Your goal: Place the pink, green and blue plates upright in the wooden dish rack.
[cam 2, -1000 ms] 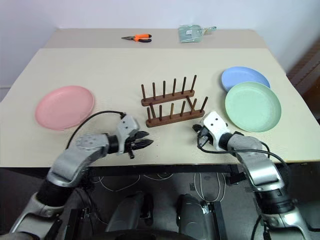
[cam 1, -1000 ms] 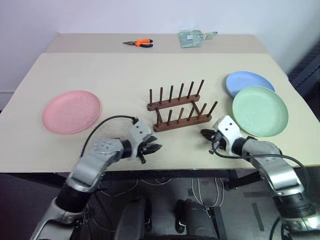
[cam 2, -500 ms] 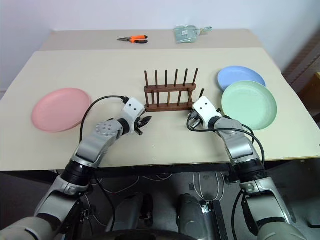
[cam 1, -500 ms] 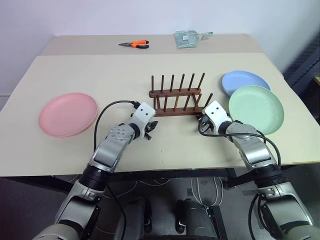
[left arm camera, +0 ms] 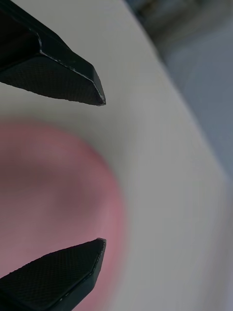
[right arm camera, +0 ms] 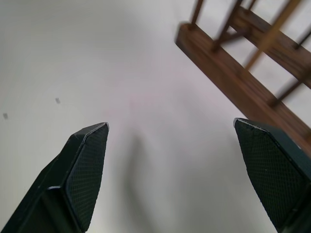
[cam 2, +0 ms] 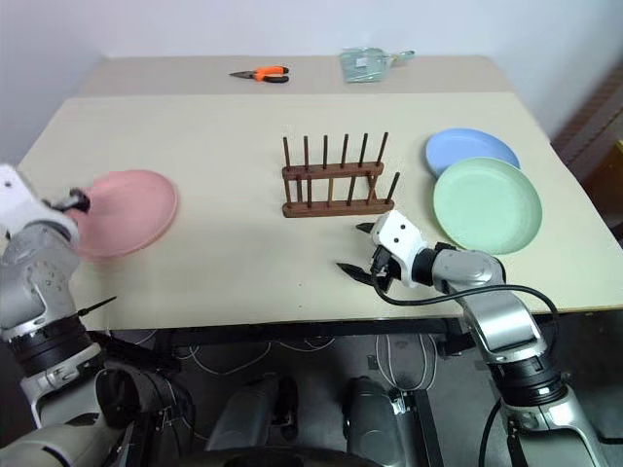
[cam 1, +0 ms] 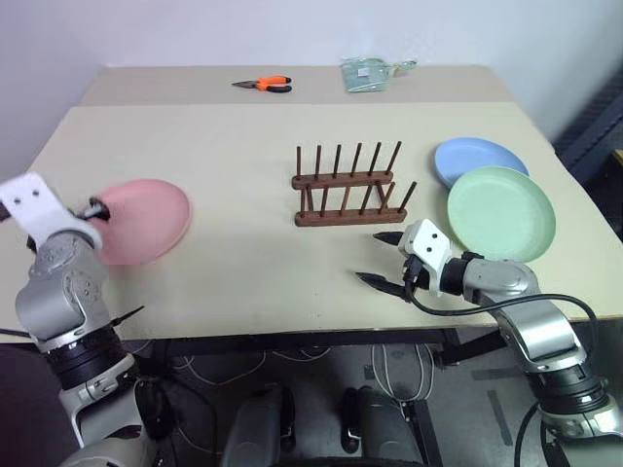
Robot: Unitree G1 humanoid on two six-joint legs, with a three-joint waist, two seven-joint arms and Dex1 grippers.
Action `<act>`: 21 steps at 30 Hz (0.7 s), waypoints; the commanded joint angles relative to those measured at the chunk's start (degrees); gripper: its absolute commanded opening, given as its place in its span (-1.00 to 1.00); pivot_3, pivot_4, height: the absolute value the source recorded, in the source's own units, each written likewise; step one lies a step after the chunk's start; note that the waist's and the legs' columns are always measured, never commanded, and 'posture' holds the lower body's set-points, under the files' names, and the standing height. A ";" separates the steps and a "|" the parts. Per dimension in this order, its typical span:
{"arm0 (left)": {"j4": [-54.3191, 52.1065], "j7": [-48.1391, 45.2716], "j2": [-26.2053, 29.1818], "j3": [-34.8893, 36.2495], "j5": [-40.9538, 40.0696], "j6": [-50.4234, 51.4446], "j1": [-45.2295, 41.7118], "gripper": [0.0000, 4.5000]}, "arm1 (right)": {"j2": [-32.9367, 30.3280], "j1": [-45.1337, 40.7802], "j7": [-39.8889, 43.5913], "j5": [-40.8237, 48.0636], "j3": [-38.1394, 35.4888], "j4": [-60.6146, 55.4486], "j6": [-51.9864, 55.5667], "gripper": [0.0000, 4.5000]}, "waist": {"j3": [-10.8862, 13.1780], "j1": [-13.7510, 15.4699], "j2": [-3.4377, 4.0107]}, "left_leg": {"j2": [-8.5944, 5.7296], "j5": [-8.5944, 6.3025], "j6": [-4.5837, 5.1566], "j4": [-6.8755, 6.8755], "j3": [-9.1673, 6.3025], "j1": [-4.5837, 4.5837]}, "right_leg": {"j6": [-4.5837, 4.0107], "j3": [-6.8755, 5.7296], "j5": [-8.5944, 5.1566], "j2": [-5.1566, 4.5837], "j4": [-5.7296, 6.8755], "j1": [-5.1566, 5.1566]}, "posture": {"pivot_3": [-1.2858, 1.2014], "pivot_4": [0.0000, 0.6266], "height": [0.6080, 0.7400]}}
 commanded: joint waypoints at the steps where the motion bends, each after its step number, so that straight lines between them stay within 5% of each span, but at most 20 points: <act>1: -1.88 -0.18 -0.52 3.57 -3.02 6.20 -0.87 0.99 | 0.64 -1.97 0.63 1.60 -0.22 -2.74 0.03 0.87 | 0.00 0.33 -0.11 | 0.00 0.00 -0.01 0.02 -0.03 -0.01 | 0.01 -0.01 0.00 -0.01 0.00 0.01 | 0.03 -0.52 1.00; 4: -1.70 -1.82 -1.60 5.16 -5.73 10.66 -1.31 0.99 | 0.71 -1.96 0.47 1.46 -0.13 -3.27 0.23 0.87 | -0.02 0.30 -0.15 | -0.02 -0.04 -0.04 0.02 -0.04 0.00 | 0.01 0.00 0.00 -0.05 -0.02 0.02 | 0.03 -0.52 1.00; 7: -1.24 -0.09 -3.51 8.51 -6.68 10.71 -2.83 0.63 | 0.44 -0.91 -0.11 0.82 -0.23 -4.50 0.06 0.89 | -0.03 0.21 -0.13 | -0.02 -0.10 -0.19 0.00 -0.04 0.02 | 0.01 0.01 0.00 -0.05 -0.02 0.01 | 0.03 -0.52 1.00; 14: -2.07 -3.49 -1.62 2.66 -6.75 5.79 -4.52 -0.89 | -0.05 -1.88 -0.83 2.12 -1.93 -5.58 2.52 1.00 | -0.03 0.16 -0.14 | -0.01 -0.09 -0.24 0.00 -0.01 0.03 | 0.01 0.01 0.01 -0.02 0.00 0.00 | 0.03 -0.52 1.00; 17: -8.42 -9.72 1.09 -8.76 -6.21 -1.18 -8.00 -0.97 | 0.67 -5.56 -1.31 2.19 -1.95 -7.40 1.94 1.00 | 0.00 0.42 -0.19 | -0.03 -0.10 -0.25 0.00 -0.01 -0.01 | 0.00 0.00 0.01 -0.03 -0.02 -0.01 | 0.03 -0.52 1.00; 21: -11.73 -11.14 0.61 -15.60 -6.04 -5.30 -13.79 -0.97 | 3.48 -12.71 -2.99 0.00 1.07 -8.61 -0.80 1.00 | 0.01 0.05 -0.18 | -0.08 -0.11 -0.26 -0.04 -0.01 -0.02 | 0.01 0.02 0.02 -0.06 -0.08 -0.01 | 0.03 -0.52 1.00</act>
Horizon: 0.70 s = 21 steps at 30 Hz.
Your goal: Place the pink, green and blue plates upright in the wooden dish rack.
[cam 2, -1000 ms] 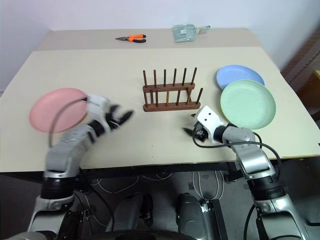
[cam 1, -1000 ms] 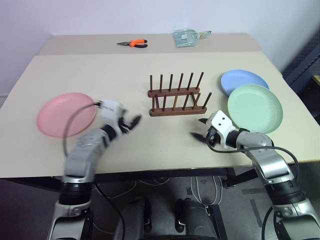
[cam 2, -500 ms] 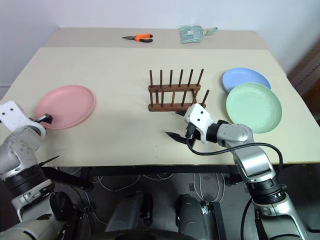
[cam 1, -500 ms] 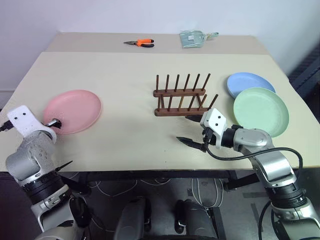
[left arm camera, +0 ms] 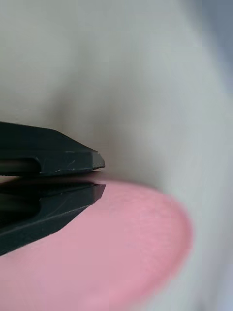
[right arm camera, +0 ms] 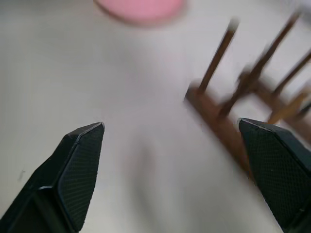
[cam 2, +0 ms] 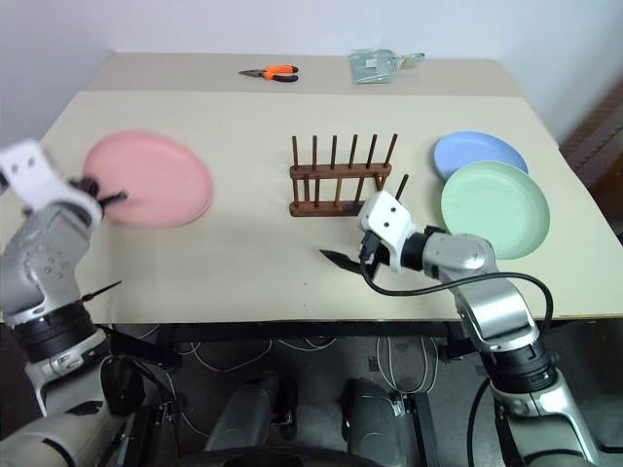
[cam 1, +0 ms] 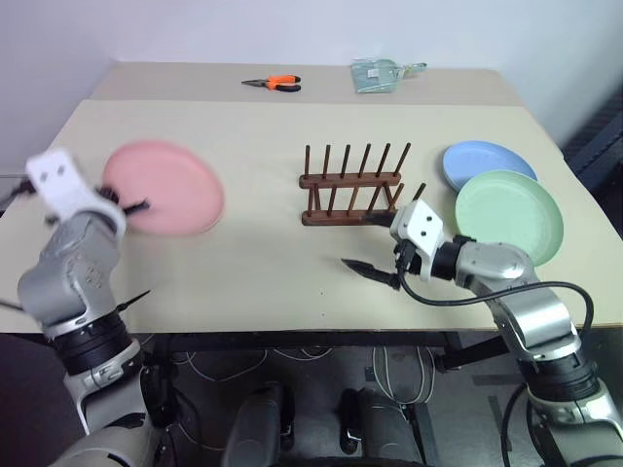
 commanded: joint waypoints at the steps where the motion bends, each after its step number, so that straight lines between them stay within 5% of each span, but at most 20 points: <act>1: -4.83 -1.36 -1.33 -5.91 -0.90 -3.47 -5.96 -0.97 | 3.33 -7.26 -1.85 -2.37 2.86 -3.19 -3.70 1.00 | 0.01 -0.45 0.01 | 0.01 0.00 0.00 -0.01 0.00 0.00 | 0.00 0.01 0.00 0.02 0.01 -0.02 | 0.03 -0.52 1.00; 10: -8.67 -1.92 -7.41 -12.90 -4.44 1.68 -12.99 -0.97 | 6.26 -20.75 -9.51 -25.60 15.48 12.51 -21.09 1.00 | 0.01 -1.47 0.02 | 0.05 0.21 0.07 -0.14 0.10 0.04 | -0.01 0.02 -0.01 0.13 0.09 -0.10 | 0.03 -0.52 1.00; 16: -10.83 -0.57 -10.38 -12.25 -6.92 5.60 -12.96 -0.97 | 7.92 -21.73 -13.29 -30.70 15.48 18.64 -25.84 1.00 | 0.02 -1.48 0.01 | 0.04 0.22 0.08 -0.13 0.08 0.02 | 0.00 0.03 -0.01 0.12 0.06 -0.07 | 0.03 -0.52 1.00; 21: -12.12 -0.05 -11.80 -11.18 -8.80 7.39 -12.92 -1.00 | 8.16 -22.11 -16.55 -34.70 14.50 20.88 -27.94 0.16 | 0.03 -1.52 0.02 | 0.05 0.21 0.08 -0.13 0.08 0.03 | 0.00 0.04 -0.01 0.12 0.06 -0.07 | 0.03 -0.52 1.00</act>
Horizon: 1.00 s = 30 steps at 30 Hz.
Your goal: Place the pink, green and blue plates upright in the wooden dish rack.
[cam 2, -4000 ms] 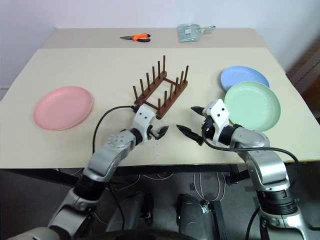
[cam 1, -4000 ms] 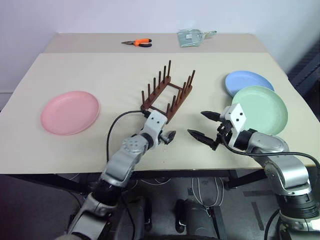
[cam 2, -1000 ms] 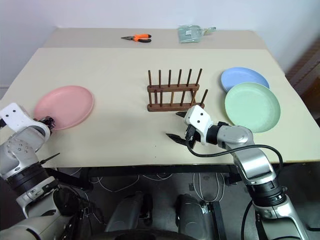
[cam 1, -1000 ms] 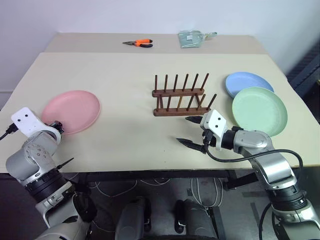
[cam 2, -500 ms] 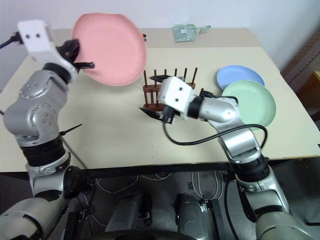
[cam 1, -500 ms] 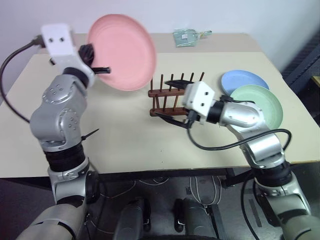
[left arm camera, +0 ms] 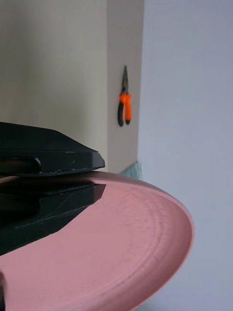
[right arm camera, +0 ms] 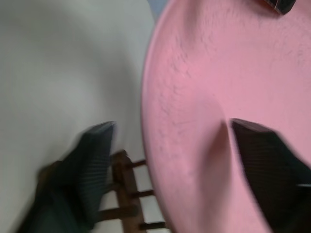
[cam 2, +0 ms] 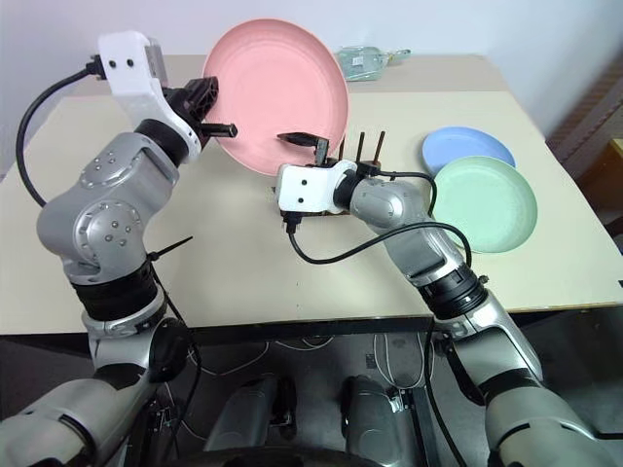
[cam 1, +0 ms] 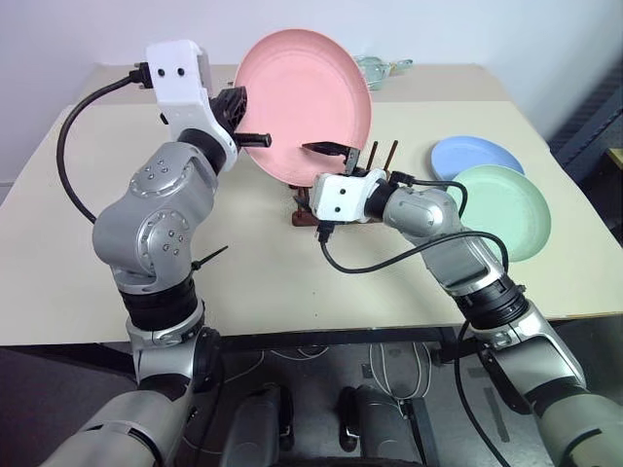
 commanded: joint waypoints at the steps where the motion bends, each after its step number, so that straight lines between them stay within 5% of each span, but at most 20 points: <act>1: -2.93 0.26 -0.20 1.49 -1.71 0.27 -1.62 -1.00 | 0.02 -1.56 -2.13 -2.10 -2.03 -0.41 -2.10 -0.05 | 0.00 -0.02 0.00 | 0.00 0.00 0.00 0.00 0.00 0.00 | 0.00 0.00 0.00 0.00 0.00 0.00 | 0.03 -0.52 1.00; 5: -1.48 2.42 -3.04 7.57 -5.46 -1.07 -3.79 -0.31 | -0.56 -0.91 -3.37 -2.90 -3.71 -1.09 -3.28 -0.91 | 0.01 0.13 -0.01 | 0.00 0.00 0.00 0.00 -0.01 0.00 | 0.00 0.00 0.00 0.04 0.00 0.00 | 0.03 -0.52 1.00; 9: 2.53 7.99 -3.32 17.00 -6.72 -7.72 -8.84 0.55 | -1.22 -0.10 -4.21 -0.76 -8.14 -2.66 -2.29 -1.00 | 0.05 0.13 -0.05 | 0.00 0.00 0.00 0.03 -0.06 -0.02 | 0.00 -0.02 0.00 0.00 -0.06 0.05 | 0.03 -0.52 1.00; 15: 7.97 0.40 12.92 8.23 3.55 -14.77 0.45 0.55 | 0.04 3.66 3.02 25.47 -26.07 -12.54 15.98 -1.00 | 0.06 -0.06 0.02 | 0.03 0.01 -0.02 -0.10 0.00 0.06 | -0.01 -0.02 0.00 0.21 -0.04 0.04 | 0.03 -0.52 1.00; 20: 2.51 -23.20 23.47 -5.76 1.00 -19.33 18.36 0.55 | -1.54 1.07 3.96 53.80 -41.65 -16.87 44.24 -1.00 | 0.08 0.43 0.04 | 0.00 -0.04 0.00 -0.07 -0.02 0.03 | -0.02 0.00 0.00 0.08 -0.08 0.05 | 0.03 -0.52 1.00; 26: -5.62 -43.01 31.85 -10.89 -6.53 -19.85 33.14 0.55 | -3.79 -1.41 0.66 64.87 -45.87 -13.47 56.27 -1.00 | 0.11 -0.60 0.16 | 0.03 -0.09 -0.27 -0.39 0.05 -0.01 | -0.18 0.09 0.03 -0.13 -0.11 -0.25 | 0.03 -0.52 1.00; 30: -8.67 -44.97 31.64 -11.18 -9.91 -18.65 35.54 0.55 | -4.89 -2.13 -0.46 67.05 -46.67 -9.13 58.53 -1.00 | 0.08 0.09 0.31 | 0.04 0.05 -0.39 -0.63 0.09 0.02 | -0.31 0.12 0.07 -0.13 -0.10 -0.35 | 0.03 -0.52 1.00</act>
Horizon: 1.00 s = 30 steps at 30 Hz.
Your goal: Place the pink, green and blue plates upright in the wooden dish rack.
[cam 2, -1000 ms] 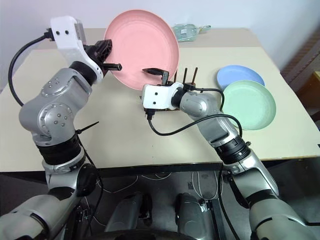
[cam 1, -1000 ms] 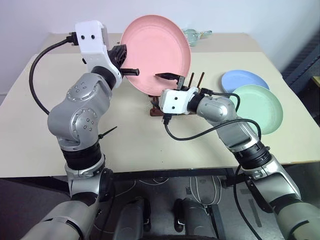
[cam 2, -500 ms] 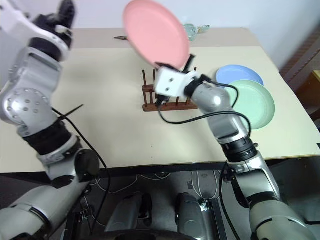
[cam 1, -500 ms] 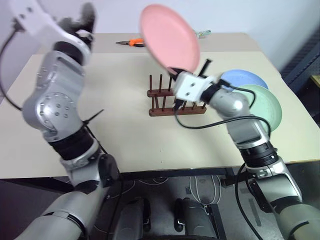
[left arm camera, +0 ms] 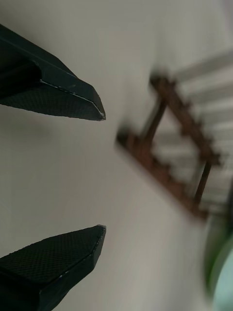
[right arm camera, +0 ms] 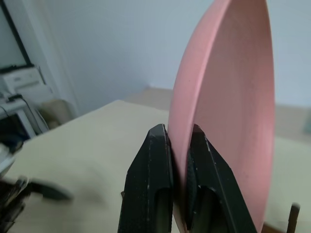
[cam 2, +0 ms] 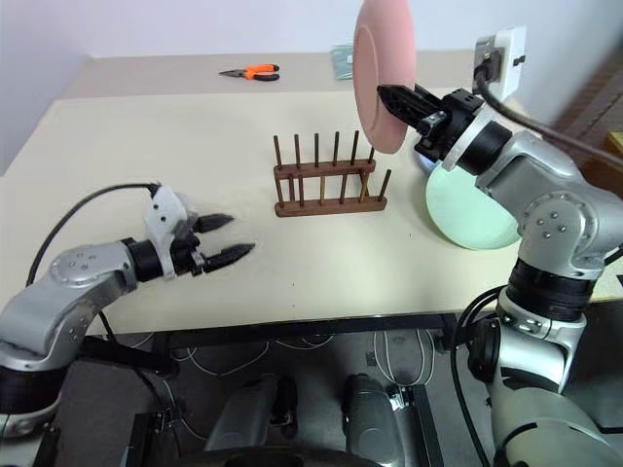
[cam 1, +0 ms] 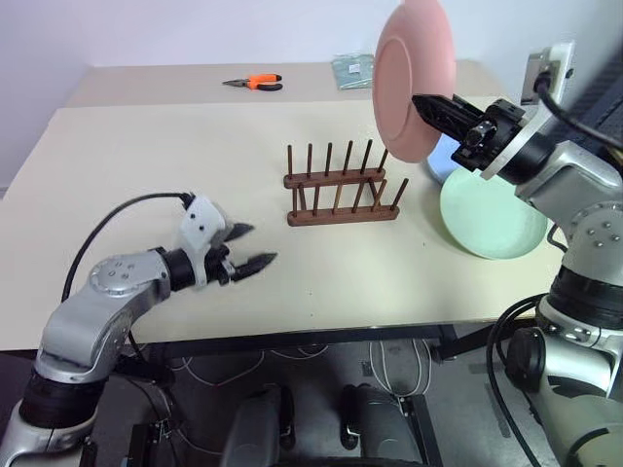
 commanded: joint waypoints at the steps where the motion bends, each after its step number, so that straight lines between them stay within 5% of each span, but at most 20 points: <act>1: -3.55 -0.69 -0.37 -0.29 -1.98 0.12 0.22 0.55 | -0.89 -1.70 -0.94 2.33 -1.34 1.98 0.81 -1.00 | 0.00 0.18 0.00 | 0.00 0.07 0.13 0.00 0.00 -0.01 | 0.00 0.00 0.00 0.00 -0.01 0.00 | 0.03 -0.52 1.00; 12: -6.63 1.23 -1.70 -2.37 -3.09 1.90 1.06 0.55 | 0.28 -3.96 -3.78 -0.89 2.19 13.53 -1.08 -1.00 | 0.00 0.07 0.00 | -0.02 0.07 0.25 0.00 0.07 -0.03 | 0.04 0.00 0.00 0.08 0.00 0.01 | 0.03 -0.52 1.00; 16: -7.09 1.77 -2.06 -3.09 -3.17 2.36 0.85 0.57 | -0.60 -3.61 -2.43 -4.34 5.21 14.26 -5.01 -0.37 | 0.00 0.17 0.00 | -0.02 0.07 0.26 0.01 0.08 -0.03 | 0.04 0.00 0.00 0.09 -0.01 0.02 | 0.03 -0.52 1.00; 19: -7.17 1.99 -2.10 -3.28 -3.17 2.53 0.75 0.57 | -3.62 -1.87 -0.93 -13.89 10.66 12.52 -16.13 0.29 | 0.00 0.16 0.00 | -0.03 0.07 0.26 0.01 0.09 -0.03 | 0.06 0.01 0.00 0.10 -0.01 0.01 | 0.03 -0.52 1.00; 23: -6.57 2.70 -2.25 -3.73 -2.14 2.04 0.13 0.57 | -10.74 4.17 1.76 -20.66 8.65 10.00 -27.40 0.29 | 0.00 0.68 -0.01 | -0.06 0.05 0.28 0.01 0.08 -0.04 | 0.14 0.00 -0.06 0.09 -0.02 0.03 | 0.03 -0.52 1.00; 30: -5.40 1.31 -2.20 -6.00 -1.30 1.11 -0.42 0.57 | -21.16 28.53 12.84 -18.35 0.99 -0.96 -25.43 0.29 | -0.02 1.57 0.00 | -0.04 0.04 0.31 0.02 0.06 0.02 | 0.17 -0.04 -0.08 0.06 -0.13 0.18 | 0.03 -0.52 1.00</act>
